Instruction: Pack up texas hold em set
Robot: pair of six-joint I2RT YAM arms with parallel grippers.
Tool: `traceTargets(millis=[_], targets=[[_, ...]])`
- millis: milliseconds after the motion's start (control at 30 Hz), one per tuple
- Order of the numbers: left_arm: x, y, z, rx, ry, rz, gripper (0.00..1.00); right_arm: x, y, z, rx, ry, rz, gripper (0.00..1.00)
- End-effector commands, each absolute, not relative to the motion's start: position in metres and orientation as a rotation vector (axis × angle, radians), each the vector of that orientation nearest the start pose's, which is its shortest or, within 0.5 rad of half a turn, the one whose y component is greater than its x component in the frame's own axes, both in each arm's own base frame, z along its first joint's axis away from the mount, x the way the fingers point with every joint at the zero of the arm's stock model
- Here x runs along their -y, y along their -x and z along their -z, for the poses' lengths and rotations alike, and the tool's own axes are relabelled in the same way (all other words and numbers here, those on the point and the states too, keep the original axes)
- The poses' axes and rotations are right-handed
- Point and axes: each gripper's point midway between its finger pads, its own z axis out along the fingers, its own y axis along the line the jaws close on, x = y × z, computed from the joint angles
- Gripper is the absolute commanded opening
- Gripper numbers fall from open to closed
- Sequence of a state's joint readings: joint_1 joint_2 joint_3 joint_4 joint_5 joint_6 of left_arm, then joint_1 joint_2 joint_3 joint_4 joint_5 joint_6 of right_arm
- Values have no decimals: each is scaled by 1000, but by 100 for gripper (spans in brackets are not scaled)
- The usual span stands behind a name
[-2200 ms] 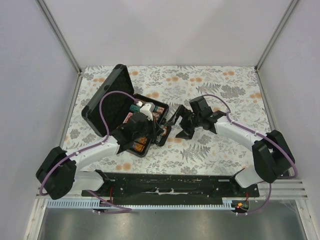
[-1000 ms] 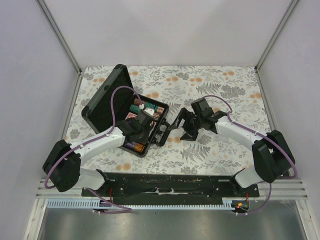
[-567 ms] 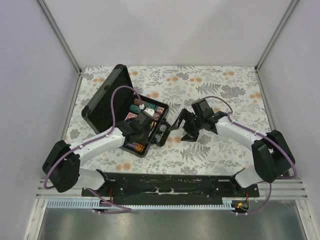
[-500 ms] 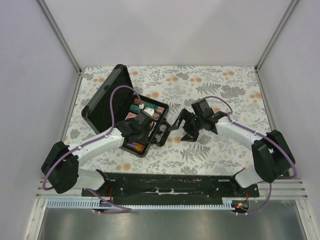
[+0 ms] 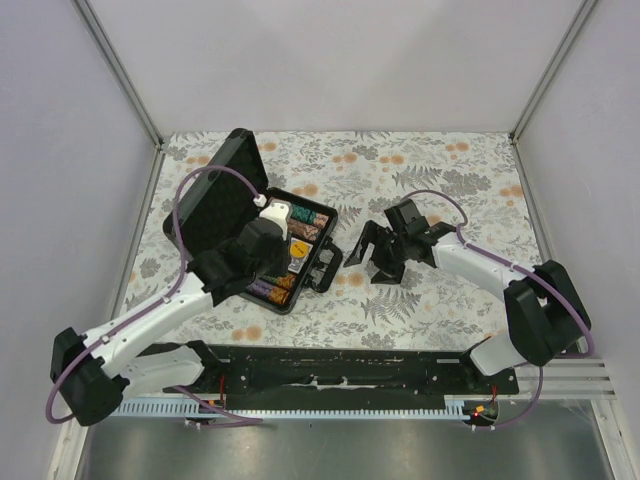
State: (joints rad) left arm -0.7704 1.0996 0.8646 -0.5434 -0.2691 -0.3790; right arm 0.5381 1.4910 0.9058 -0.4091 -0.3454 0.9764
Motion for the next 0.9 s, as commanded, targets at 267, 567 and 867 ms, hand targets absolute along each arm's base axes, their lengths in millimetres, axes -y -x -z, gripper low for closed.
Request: traceTargets(millis=[267,567,867], targets=[[172,-245,-240,-2058,-249,305,42,-230,-255,-114,-2665,-268,-785,95],[157,-235,-272,-1959,-205,351,75,-230,-262,-126,-2620,-228,-777,95],[140,-222,-292,-1882,-194,365,84,-228,-275,-133,-2582,-247,-733,95]])
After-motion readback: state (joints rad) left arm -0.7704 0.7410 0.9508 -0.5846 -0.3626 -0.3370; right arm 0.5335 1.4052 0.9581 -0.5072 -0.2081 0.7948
